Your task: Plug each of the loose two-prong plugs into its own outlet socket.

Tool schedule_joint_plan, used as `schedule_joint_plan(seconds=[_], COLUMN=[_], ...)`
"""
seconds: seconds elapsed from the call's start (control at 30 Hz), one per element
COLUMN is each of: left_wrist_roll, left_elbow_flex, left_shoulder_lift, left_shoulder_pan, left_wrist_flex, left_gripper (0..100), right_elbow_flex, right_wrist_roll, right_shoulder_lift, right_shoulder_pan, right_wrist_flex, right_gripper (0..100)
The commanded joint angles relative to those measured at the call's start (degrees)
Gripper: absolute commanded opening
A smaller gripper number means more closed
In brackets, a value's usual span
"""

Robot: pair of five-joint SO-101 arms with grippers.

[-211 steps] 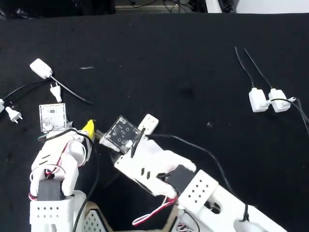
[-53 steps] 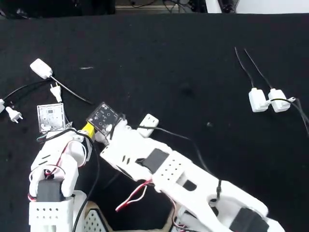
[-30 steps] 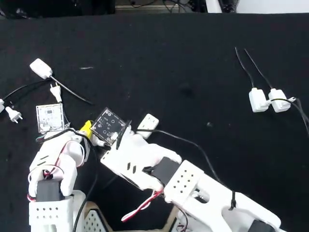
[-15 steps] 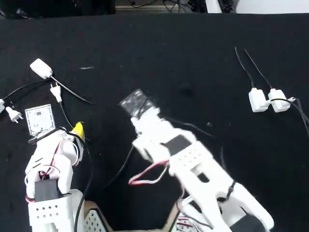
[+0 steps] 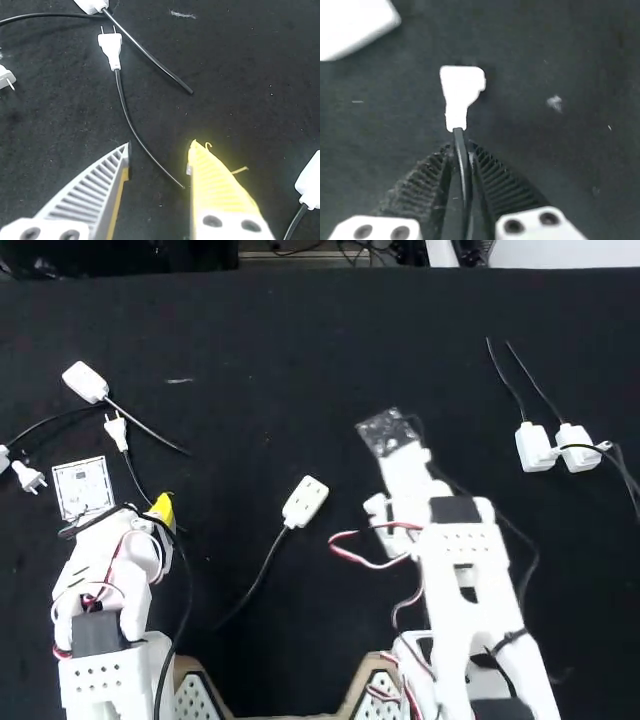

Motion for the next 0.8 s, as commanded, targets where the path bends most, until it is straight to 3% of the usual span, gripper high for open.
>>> schedule_joint_plan(seconds=[0.0,0.17,0.33,0.57,0.77], left_wrist_roll=[0.44,0.44,0.44,0.44,0.44], left_elbow_flex=[-0.75,-0.75,-0.75,-0.75,-0.92], left_shoulder_lift=[-0.53,-0.53,-0.53,-0.53,-0.53], left_shoulder_pan=[-0.13,-0.13,-0.13,-0.13,-0.22], left_wrist_flex=[0.35,0.35,0.35,0.35,1.58], left_gripper=[20,20,20,20,20], right_elbow_flex=[-0.57,-6.2,-8.48,-8.75,-12.18], right_wrist_roll=[3.34,9.14,17.85,12.4,15.21], right_shoulder_lift=[4.62,9.27,12.53,16.66,23.87], right_shoulder_pan=[5.19,5.1,5.01,0.62,1.93], right_wrist_flex=[-4.4,-2.64,-8.62,-12.13,-14.59], right_gripper=[2.1,16.7,17.9,17.7,17.7])
